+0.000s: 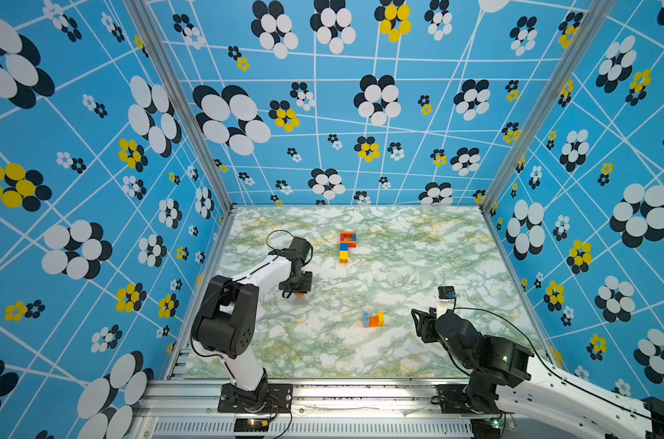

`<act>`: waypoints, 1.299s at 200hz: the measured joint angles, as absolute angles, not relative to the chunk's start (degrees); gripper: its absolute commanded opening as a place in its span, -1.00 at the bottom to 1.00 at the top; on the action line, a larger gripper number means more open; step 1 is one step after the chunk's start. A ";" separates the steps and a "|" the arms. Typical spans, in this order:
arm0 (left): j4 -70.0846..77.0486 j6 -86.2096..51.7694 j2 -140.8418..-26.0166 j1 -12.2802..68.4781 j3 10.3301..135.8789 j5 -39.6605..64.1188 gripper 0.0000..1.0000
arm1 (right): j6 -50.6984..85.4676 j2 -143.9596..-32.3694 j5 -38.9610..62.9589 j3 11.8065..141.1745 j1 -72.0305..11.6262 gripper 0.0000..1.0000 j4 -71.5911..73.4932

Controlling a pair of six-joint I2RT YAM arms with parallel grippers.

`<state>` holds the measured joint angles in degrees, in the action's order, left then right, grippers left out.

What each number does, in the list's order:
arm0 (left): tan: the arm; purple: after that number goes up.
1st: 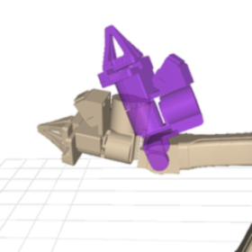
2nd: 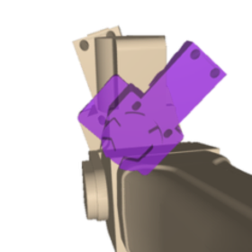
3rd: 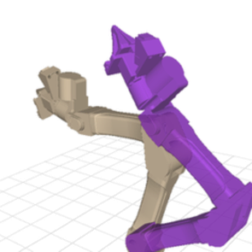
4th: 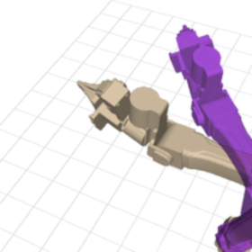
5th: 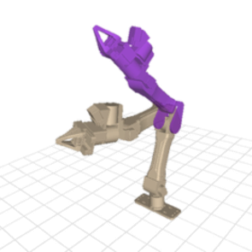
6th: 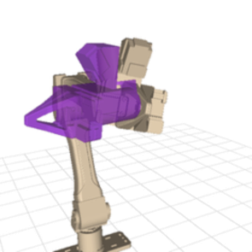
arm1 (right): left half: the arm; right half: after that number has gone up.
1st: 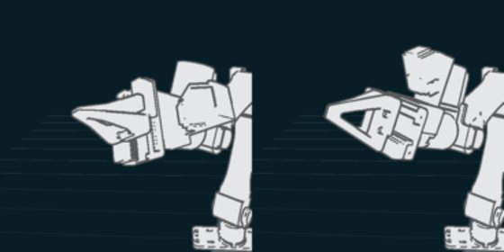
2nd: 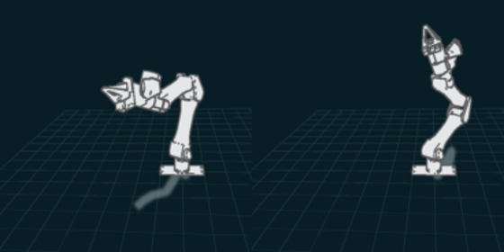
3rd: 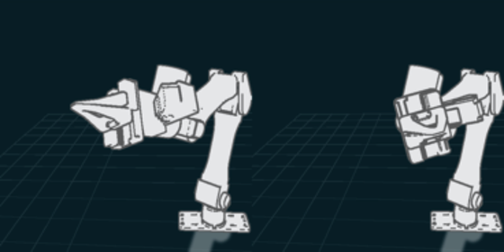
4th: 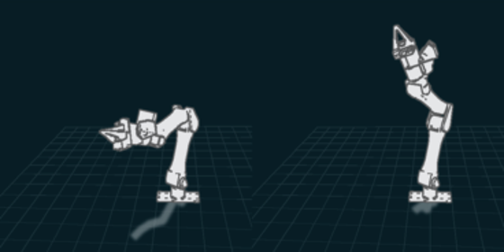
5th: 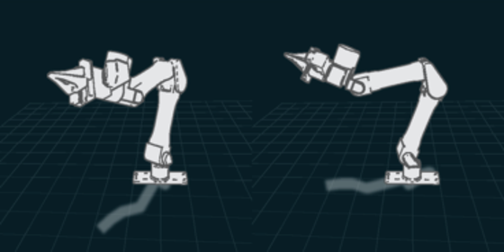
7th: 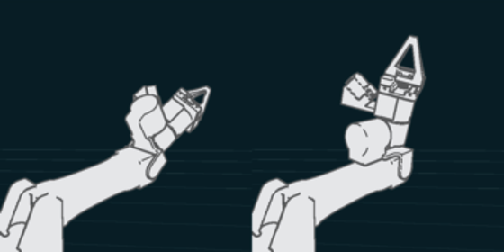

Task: Assemble the letter p with lego
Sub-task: Pick up the lego brick from the center of the board, then assemble the lego brick with the lego brick.

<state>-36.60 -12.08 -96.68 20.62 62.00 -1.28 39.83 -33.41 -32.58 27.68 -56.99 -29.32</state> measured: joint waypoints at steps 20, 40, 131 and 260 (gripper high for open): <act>-38.76 -9.08 -93.58 26.92 64.20 -0.82 -0.55 | 39.81 -32.53 -32.60 27.68 -54.39 0.27 -31.20; -40.27 -4.71 -90.00 32.84 66.94 0.38 -0.55 | 39.83 -31.44 -32.53 27.49 -52.45 0.27 -32.47; -46.46 18.94 -91.09 50.68 75.99 11.38 -0.59 | 41.87 -21.65 -31.22 24.67 -50.63 0.28 -35.48; -48.05 31.14 -105.36 53.65 81.19 10.76 -0.64 | 44.38 -14.74 -32.40 23.92 -50.59 0.27 -40.69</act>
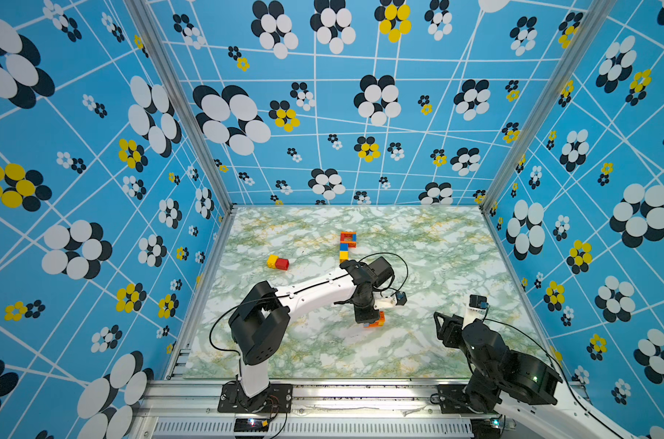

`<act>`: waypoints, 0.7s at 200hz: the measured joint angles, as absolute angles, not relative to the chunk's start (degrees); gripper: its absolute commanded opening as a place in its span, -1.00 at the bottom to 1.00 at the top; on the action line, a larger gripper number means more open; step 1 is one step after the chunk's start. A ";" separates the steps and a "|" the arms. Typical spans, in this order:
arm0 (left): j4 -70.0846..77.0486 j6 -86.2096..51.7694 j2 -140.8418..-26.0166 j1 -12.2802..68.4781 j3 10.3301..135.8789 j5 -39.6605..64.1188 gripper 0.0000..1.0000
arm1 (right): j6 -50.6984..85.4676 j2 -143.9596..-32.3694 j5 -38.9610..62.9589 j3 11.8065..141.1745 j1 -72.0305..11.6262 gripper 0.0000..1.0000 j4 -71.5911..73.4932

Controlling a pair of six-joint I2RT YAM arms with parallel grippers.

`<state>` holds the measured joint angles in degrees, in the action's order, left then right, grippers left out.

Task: Assemble the letter p with lego
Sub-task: Assemble the lego brick with the lego brick.

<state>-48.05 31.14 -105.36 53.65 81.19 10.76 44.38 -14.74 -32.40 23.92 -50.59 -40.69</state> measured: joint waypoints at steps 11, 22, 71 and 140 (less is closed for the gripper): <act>-48.03 31.24 -105.60 53.65 81.23 10.68 -0.64 | 44.40 -14.59 -32.49 23.86 -50.59 0.27 -41.01; -48.01 31.38 -105.89 53.65 81.36 10.50 -0.64 | 44.40 -14.50 -32.51 23.86 -50.59 0.27 -41.43; -47.35 31.59 -107.57 53.65 81.60 9.41 -0.65 | 44.40 -14.44 -32.53 23.24 -50.59 0.27 -41.58; -45.78 31.59 -108.22 53.65 81.73 8.10 -0.64 | 44.42 -14.46 -32.51 23.05 -50.59 0.28 -41.63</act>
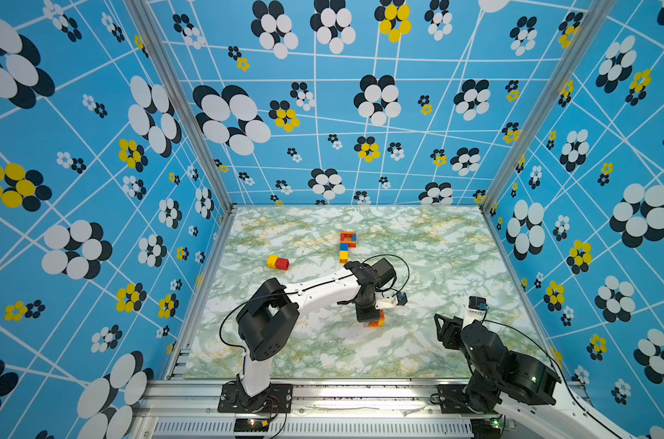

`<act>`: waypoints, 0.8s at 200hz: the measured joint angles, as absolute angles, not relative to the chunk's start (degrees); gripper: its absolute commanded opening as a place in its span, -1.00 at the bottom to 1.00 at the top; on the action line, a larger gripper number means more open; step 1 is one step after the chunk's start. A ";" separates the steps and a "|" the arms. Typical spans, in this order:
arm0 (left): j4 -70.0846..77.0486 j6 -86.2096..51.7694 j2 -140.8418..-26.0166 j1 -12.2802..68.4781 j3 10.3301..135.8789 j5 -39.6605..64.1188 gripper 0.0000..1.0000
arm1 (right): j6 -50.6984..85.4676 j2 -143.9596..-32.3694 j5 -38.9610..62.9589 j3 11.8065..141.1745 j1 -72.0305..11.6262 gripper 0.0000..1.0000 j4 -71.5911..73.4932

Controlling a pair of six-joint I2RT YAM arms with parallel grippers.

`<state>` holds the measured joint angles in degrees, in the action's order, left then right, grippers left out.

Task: Assemble the letter p with lego
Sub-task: Assemble the lego brick with the lego brick.

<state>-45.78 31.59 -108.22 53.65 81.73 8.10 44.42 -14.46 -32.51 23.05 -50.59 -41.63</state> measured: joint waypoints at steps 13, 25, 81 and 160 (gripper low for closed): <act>-45.69 31.59 -108.25 53.65 81.73 8.08 -0.64 | 44.42 -14.46 -32.51 23.07 -50.59 0.27 -41.63; -45.69 31.57 -108.25 53.65 81.73 8.05 -0.64 | 44.42 -14.46 -32.51 23.07 -50.59 0.27 -41.63; -44.71 31.44 -108.36 53.65 81.71 7.42 -0.64 | 44.40 -14.46 -32.47 23.07 -50.59 0.28 -41.58; -43.57 29.95 -108.84 53.93 81.71 6.81 -0.64 | 44.58 -16.10 -30.89 22.94 -50.59 0.28 -39.86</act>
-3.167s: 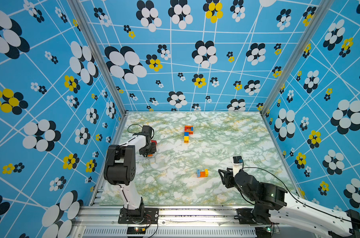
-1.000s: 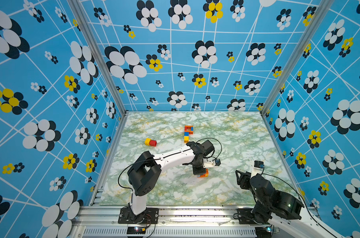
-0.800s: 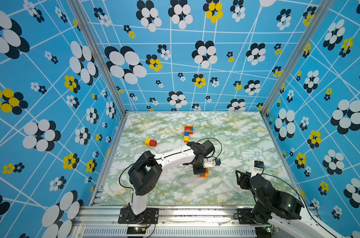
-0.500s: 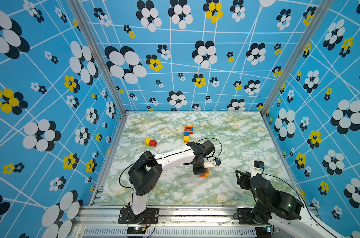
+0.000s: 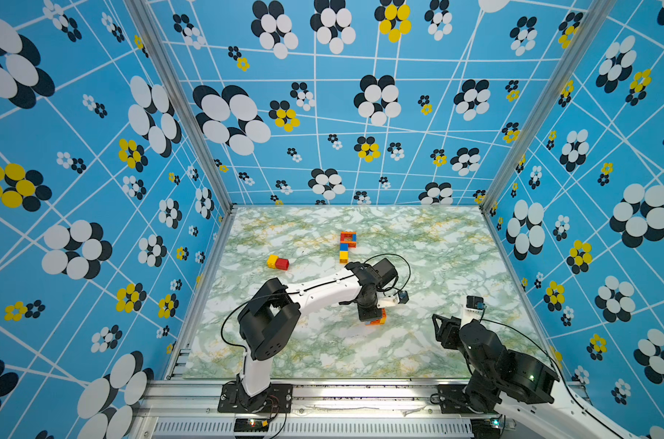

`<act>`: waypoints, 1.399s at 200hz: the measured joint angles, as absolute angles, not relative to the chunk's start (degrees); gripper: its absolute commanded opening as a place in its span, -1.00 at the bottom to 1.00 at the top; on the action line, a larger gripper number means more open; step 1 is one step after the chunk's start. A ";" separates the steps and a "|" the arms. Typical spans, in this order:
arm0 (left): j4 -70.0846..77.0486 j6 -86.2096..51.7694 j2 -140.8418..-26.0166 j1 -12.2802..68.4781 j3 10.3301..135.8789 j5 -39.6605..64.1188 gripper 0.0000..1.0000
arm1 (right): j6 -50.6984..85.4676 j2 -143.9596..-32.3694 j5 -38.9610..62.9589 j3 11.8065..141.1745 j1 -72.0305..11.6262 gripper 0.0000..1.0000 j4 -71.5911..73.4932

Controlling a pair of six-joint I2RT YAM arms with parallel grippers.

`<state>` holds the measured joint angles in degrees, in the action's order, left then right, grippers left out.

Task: Assemble the letter p with lego
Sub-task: Assemble the lego brick with the lego brick.

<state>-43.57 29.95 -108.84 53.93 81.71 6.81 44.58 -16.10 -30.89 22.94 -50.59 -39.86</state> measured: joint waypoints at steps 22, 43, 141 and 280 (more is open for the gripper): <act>-43.40 29.56 -108.86 54.00 81.69 6.83 -0.64 | 44.69 -17.72 -29.45 22.20 -50.59 0.32 -37.50; -42.83 29.15 -108.90 54.02 81.21 6.85 -0.64 | 44.82 -20.67 -26.79 20.47 -50.57 0.34 -32.99; -38.19 26.57 -107.96 54.04 78.78 7.70 -0.63 | 40.03 -45.47 -3.27 11.16 -42.11 0.35 3.64; -28.10 18.74 -102.06 53.98 72.82 7.66 0.42 | 39.35 -33.93 -4.08 11.11 -41.85 0.34 0.23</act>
<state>-28.10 18.74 -102.06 53.98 72.82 7.66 39.35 -33.93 -4.08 11.11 -41.85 0.23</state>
